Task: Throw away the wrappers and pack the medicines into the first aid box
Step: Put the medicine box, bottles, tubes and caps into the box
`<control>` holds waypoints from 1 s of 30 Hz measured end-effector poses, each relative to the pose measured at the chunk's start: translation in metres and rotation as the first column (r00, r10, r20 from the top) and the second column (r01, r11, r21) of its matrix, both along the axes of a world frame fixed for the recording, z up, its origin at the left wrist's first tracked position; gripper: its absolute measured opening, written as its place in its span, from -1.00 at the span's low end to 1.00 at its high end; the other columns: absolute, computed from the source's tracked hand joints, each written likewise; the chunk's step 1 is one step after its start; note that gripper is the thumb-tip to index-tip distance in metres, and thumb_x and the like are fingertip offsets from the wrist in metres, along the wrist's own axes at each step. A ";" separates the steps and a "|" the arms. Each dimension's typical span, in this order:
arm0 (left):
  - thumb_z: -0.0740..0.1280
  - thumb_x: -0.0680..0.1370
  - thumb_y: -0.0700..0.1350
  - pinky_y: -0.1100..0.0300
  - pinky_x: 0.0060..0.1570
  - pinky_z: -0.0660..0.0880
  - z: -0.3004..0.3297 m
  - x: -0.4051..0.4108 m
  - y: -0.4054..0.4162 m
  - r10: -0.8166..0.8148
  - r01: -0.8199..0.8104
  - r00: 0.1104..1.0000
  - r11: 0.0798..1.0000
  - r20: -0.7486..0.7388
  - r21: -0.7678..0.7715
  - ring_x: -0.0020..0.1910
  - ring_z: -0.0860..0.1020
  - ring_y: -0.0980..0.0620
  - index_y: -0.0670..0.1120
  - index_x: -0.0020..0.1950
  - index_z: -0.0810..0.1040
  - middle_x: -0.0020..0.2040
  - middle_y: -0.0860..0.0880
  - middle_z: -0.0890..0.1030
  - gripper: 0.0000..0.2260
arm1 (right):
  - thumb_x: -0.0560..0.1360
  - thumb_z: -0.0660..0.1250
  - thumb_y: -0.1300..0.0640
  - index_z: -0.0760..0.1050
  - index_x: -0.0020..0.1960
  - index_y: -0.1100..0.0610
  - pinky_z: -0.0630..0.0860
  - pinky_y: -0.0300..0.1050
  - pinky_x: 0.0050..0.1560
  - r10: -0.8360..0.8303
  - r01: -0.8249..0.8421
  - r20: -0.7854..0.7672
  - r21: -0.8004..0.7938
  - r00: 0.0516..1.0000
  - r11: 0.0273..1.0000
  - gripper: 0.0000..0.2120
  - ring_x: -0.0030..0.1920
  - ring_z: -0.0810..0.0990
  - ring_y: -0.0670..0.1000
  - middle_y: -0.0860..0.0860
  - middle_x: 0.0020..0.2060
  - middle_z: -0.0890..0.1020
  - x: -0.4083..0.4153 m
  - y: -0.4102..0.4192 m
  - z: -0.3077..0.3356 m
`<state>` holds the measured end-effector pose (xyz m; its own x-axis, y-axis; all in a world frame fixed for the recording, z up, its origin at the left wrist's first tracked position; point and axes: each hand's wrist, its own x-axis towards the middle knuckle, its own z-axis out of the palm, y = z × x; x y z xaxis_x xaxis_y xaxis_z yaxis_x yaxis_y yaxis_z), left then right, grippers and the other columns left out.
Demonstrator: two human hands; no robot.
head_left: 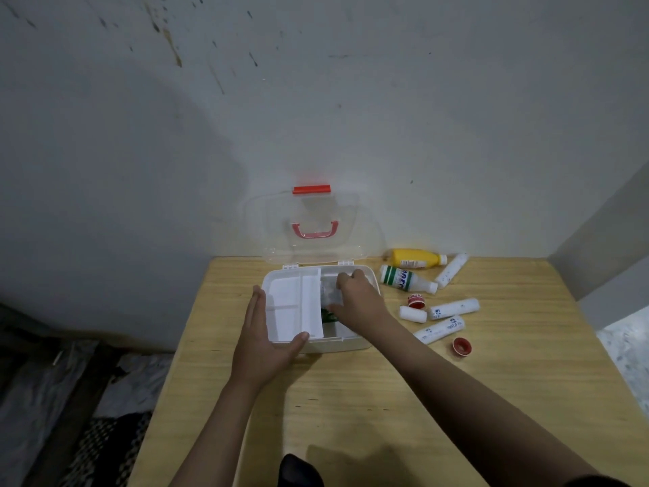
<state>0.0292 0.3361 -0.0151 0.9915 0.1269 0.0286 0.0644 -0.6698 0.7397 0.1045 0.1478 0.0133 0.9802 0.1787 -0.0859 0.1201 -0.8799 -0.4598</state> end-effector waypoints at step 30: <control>0.52 0.34 0.06 0.16 0.34 0.16 -0.006 0.001 -0.001 0.015 -0.015 0.999 1.000 0.031 -0.004 0.44 0.04 0.23 -0.01 0.56 -0.02 0.57 0.09 0.03 -0.03 | 0.25 0.50 0.20 0.58 0.12 0.15 0.52 0.18 -0.11 -0.455 0.463 0.113 -0.058 0.883 0.885 -0.57 -0.01 0.54 0.36 0.30 0.14 0.54 -0.082 -0.155 -0.065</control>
<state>0.0302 0.3356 -0.0206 0.9881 0.1423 0.0592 0.0513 -0.6659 0.7442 0.0228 -0.0072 -0.0513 0.9549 -0.2965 0.0149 -0.2673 -0.8805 -0.3915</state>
